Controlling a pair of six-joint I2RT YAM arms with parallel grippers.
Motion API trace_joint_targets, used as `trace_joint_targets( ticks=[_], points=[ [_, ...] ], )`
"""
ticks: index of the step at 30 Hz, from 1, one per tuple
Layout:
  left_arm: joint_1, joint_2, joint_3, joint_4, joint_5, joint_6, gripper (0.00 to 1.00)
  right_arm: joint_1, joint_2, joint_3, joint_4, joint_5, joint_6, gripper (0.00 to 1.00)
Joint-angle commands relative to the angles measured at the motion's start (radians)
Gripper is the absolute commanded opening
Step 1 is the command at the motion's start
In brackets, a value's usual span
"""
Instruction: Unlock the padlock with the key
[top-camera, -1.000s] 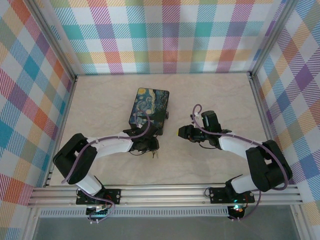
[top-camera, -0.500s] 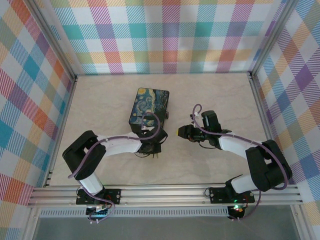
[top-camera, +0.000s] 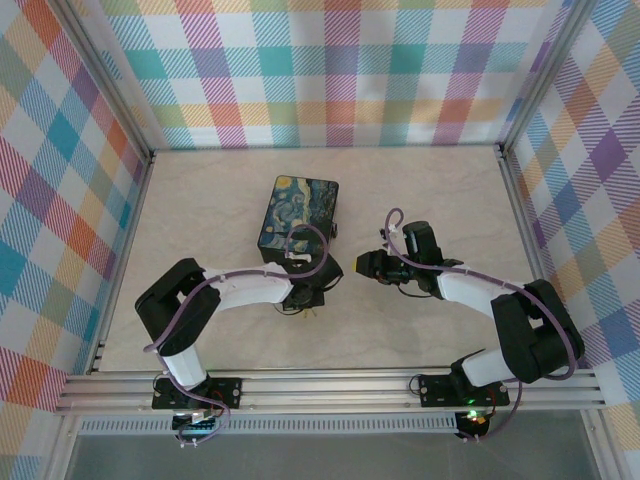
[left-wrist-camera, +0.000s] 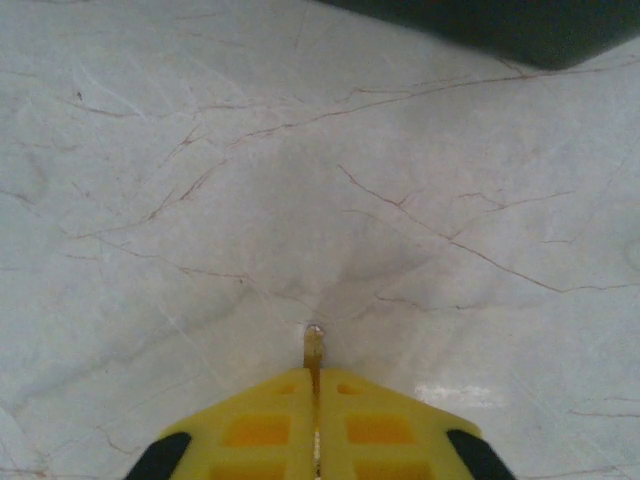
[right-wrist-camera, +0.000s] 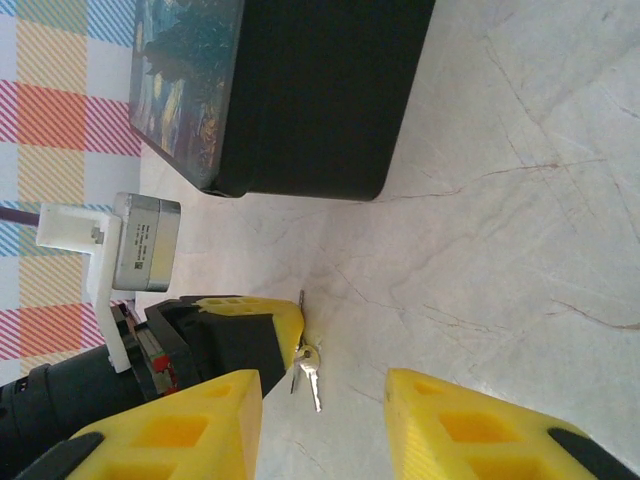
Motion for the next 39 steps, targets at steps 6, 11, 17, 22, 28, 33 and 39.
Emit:
trace_joint_targets(
  ticks=[6, 11, 17, 22, 28, 33, 39],
  points=[
    [-0.009, 0.021, 0.042, -0.037, 0.000, 0.008, 0.00, 0.016, -0.002, 0.033, -0.024, -0.040, -0.038, 0.37],
    [-0.009, -0.033, 0.048, -0.025, -0.002, 0.009, 0.00, 0.050, 0.006, 0.044, -0.049, -0.036, -0.072, 0.37],
    [-0.007, -0.130, 0.026, 0.021, -0.001, 0.032, 0.00, 0.082, 0.022, 0.055, -0.035, -0.055, -0.093, 0.37],
    [-0.001, -0.242, -0.013, 0.106, 0.042, 0.053, 0.00, 0.083, 0.039, 0.026, 0.073, -0.133, -0.054, 0.34],
    [0.033, -0.376, -0.079, 0.324, 0.200, 0.124, 0.00, 0.081, -0.018, -0.042, 0.301, -0.192, 0.048, 0.34],
    [0.091, -0.426, -0.115, 0.450, 0.314, 0.122, 0.00, 0.080, -0.096, -0.072, 0.393, -0.224, 0.051, 0.32],
    [0.112, -0.433, -0.116, 0.535, 0.412, 0.115, 0.00, 0.081, -0.147, -0.080, 0.400, -0.229, 0.013, 0.33]
  ],
)
